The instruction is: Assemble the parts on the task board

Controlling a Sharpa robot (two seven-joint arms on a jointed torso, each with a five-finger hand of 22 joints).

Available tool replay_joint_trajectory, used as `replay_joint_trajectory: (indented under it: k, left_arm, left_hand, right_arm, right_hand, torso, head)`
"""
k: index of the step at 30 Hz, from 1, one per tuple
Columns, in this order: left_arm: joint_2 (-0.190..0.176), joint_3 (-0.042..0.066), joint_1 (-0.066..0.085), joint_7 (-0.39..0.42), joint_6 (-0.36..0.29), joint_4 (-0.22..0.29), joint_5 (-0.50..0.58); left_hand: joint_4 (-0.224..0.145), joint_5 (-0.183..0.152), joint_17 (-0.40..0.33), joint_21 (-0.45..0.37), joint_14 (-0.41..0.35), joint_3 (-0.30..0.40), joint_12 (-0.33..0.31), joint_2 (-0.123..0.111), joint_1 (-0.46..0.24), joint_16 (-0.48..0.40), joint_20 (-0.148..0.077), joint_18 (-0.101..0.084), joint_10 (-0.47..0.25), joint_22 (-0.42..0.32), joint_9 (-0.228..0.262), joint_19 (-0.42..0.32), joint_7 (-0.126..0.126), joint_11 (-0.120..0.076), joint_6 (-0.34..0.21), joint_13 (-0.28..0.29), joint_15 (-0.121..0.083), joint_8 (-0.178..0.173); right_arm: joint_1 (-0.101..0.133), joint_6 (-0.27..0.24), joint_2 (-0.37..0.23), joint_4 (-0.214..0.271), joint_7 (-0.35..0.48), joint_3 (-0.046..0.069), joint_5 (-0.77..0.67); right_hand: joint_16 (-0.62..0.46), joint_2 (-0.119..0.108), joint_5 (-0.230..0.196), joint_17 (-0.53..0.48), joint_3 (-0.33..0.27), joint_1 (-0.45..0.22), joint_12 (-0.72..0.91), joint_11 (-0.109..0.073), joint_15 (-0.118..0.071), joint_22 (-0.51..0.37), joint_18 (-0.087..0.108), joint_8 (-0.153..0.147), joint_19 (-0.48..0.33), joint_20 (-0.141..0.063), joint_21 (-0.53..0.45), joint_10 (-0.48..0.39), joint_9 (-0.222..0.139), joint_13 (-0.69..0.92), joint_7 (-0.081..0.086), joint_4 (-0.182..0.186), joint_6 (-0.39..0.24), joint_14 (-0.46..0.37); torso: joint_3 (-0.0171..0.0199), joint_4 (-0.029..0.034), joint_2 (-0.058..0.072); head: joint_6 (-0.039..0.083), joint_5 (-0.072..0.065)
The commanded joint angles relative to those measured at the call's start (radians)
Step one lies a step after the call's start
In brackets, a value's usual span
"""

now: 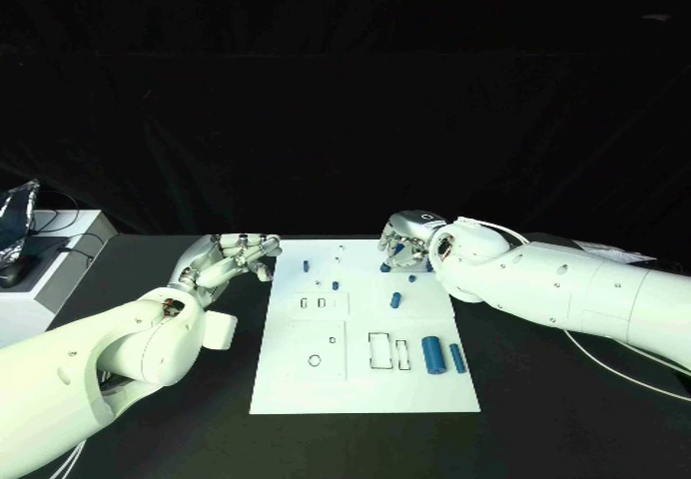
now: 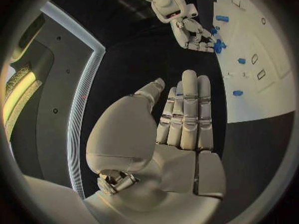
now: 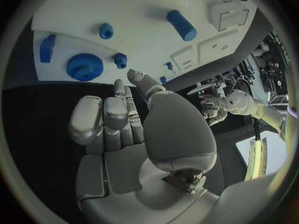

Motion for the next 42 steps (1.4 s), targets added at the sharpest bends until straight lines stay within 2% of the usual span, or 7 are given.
replay_joint_trajectory:
  k: [1,11,26,30,34,42]
  left_arm:
    - [0.000,0.001,0.000,0.000,0.004,0.004,-0.005]
    - [-0.004,0.002,0.001,-0.005,0.004,0.008,-0.005]
    - [-0.008,0.003,0.001,-0.013,0.008,0.008,-0.005]
    - [-0.008,0.003,0.001,-0.015,0.009,0.006,-0.004]
    - [-0.007,0.003,0.001,-0.018,0.010,0.004,-0.004]
    - [-0.007,0.003,0.001,-0.020,0.010,-0.001,-0.004]
  left_hand:
    - [-0.001,-0.003,-0.002,0.005,-0.007,0.006,-0.001,-0.002,-0.008,0.006,0.000,0.013,-0.007,-0.002,0.000,-0.005,0.003,-0.002,-0.004,0.000,0.002,-0.004]
    - [-0.001,-0.004,-0.014,0.011,-0.012,0.001,-0.001,-0.001,-0.008,0.022,0.001,0.014,-0.023,-0.005,0.000,-0.009,0.010,0.004,-0.016,0.000,0.006,-0.004]
    - [0.002,-0.005,-0.022,0.021,-0.015,-0.006,-0.001,0.002,-0.009,0.042,0.004,0.017,-0.028,-0.007,0.000,-0.011,0.011,0.006,-0.021,0.000,0.007,-0.004]
    - [0.003,-0.005,-0.023,0.023,-0.016,-0.008,-0.001,0.002,-0.009,0.047,0.004,0.017,-0.030,-0.007,0.000,-0.011,0.012,0.007,-0.022,0.000,0.007,-0.004]
    - [0.005,-0.005,-0.026,0.028,-0.018,-0.011,-0.001,0.005,-0.009,0.057,0.005,0.018,-0.031,-0.008,0.000,-0.012,0.013,0.007,-0.024,0.000,0.007,-0.003]
    - [0.006,-0.005,-0.027,0.029,-0.018,-0.012,-0.001,0.005,-0.008,0.060,0.005,0.019,-0.033,-0.008,0.000,-0.013,0.013,0.008,-0.024,0.000,0.008,-0.004]
  right_arm:
    - [-0.002,0.065,0.002,0.002,-0.040,0.000,-0.059]
    - [-0.005,0.081,0.007,0.000,-0.071,0.000,-0.078]
    - [-0.008,0.071,0.013,-0.011,-0.081,-0.001,-0.102]
    - [-0.008,0.076,0.013,-0.009,-0.077,-0.001,-0.103]
    - [-0.008,0.085,0.010,-0.008,-0.077,-0.001,-0.103]
    - [-0.009,0.066,0.006,-0.006,-0.071,-0.001,-0.104]
  right_hand:
    - [0.000,-0.004,-0.008,-0.006,-0.003,-0.014,-0.005,0.001,0.009,-0.009,0.018,-0.003,-0.002,0.006,-0.012,-0.017,0.001,-0.001,0.000,0.007,-0.007,-0.004]
    - [-0.006,-0.013,-0.013,-0.015,-0.037,-0.011,-0.003,0.010,0.015,-0.042,0.036,-0.003,0.004,0.015,-0.077,-0.048,0.001,0.000,-0.001,0.044,-0.022,-0.006]
    - [-0.007,-0.014,-0.013,-0.026,-0.042,0.006,-0.004,0.010,0.016,0.003,0.037,-0.003,0.021,0.017,-0.129,-0.053,0.001,0.000,-0.001,0.071,-0.021,-0.007]
    - [-0.008,0.002,-0.006,-0.030,-0.023,0.006,-0.004,0.007,0.014,0.019,0.036,-0.003,0.024,0.015,-0.140,-0.046,0.002,0.000,-0.004,0.073,-0.004,-0.007]
    - [-0.008,0.013,-0.001,-0.031,0.010,0.006,-0.004,0.003,0.010,0.031,0.034,-0.002,0.026,0.012,-0.147,-0.032,0.002,0.000,-0.006,0.060,0.011,-0.007]
    - [-0.005,0.041,-0.036,-0.021,0.066,0.028,-0.003,-0.011,0.001,0.060,0.026,-0.001,0.030,0.005,-0.143,0.017,0.003,0.001,-0.008,0.022,0.033,-0.006]
  torso:
    - [-0.0009,0.0062,0.008]
    - [-0.0025,0.0138,0.018]
    - [-0.0073,0.0267,0.033]
    - [-0.0082,0.0280,0.036]
    - [-0.0093,0.0306,0.038]
    - [-0.0100,0.0348,0.044]
  head:
    - [-0.001,-0.006]
    - [0.002,-0.013]
    - [0.008,-0.023]
    - [0.009,-0.026]
    - [0.010,-0.029]
    - [0.013,-0.033]
